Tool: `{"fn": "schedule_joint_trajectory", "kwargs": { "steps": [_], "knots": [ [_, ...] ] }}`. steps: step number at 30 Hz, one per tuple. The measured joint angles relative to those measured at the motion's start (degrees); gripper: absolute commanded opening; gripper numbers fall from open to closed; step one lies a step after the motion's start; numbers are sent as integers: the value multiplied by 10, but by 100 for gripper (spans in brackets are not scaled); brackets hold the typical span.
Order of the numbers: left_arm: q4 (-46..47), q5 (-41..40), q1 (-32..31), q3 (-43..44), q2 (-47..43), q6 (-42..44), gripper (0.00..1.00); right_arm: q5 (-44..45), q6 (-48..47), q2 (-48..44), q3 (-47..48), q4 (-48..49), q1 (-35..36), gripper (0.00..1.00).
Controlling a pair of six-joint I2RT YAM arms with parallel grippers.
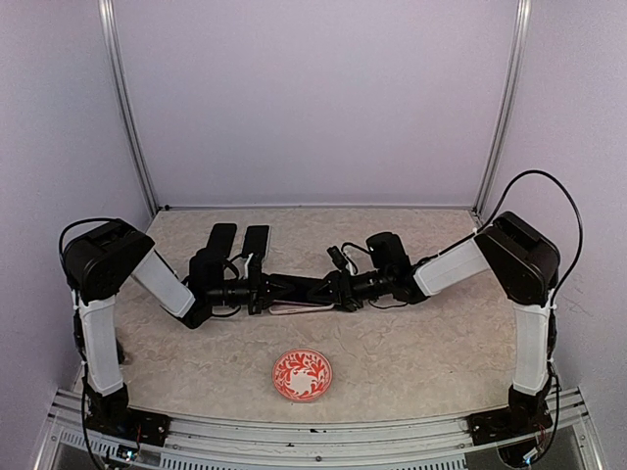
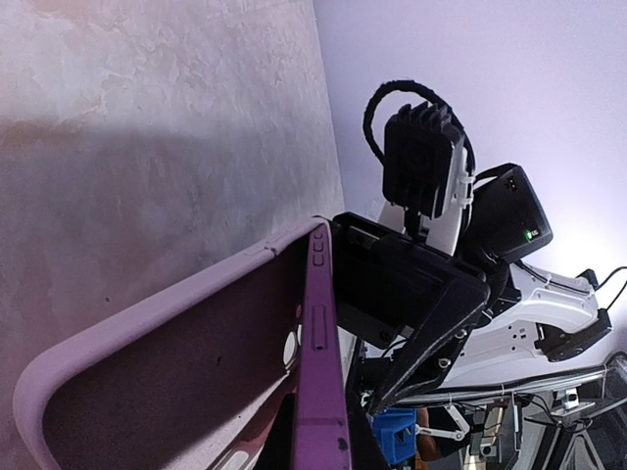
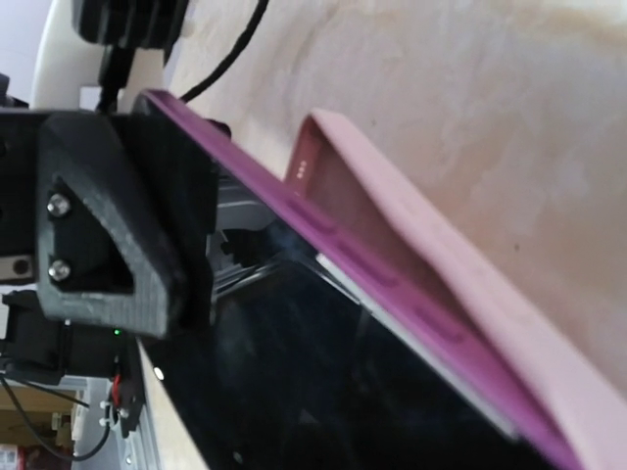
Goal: Put the phone into the phone case
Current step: Install the phone into the phone case, then pass from the left arm to the right
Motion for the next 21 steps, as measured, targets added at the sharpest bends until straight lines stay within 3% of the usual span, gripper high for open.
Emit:
{"fn": "schedule_joint_trajectory", "kwargs": {
  "steps": [10, 18, 21],
  "knots": [
    [11, 1, -2, 1, 0, -1, 0, -21, 43, 16, -1, 56, -6, 60],
    [26, 4, -2, 4, 0, -6, 0, -33, 75, 22, -2, 89, -12, 39],
    [31, 6, -2, 5, 0, -6, 0, -36, 85, 24, -2, 95, -13, 37]
  ]
}}
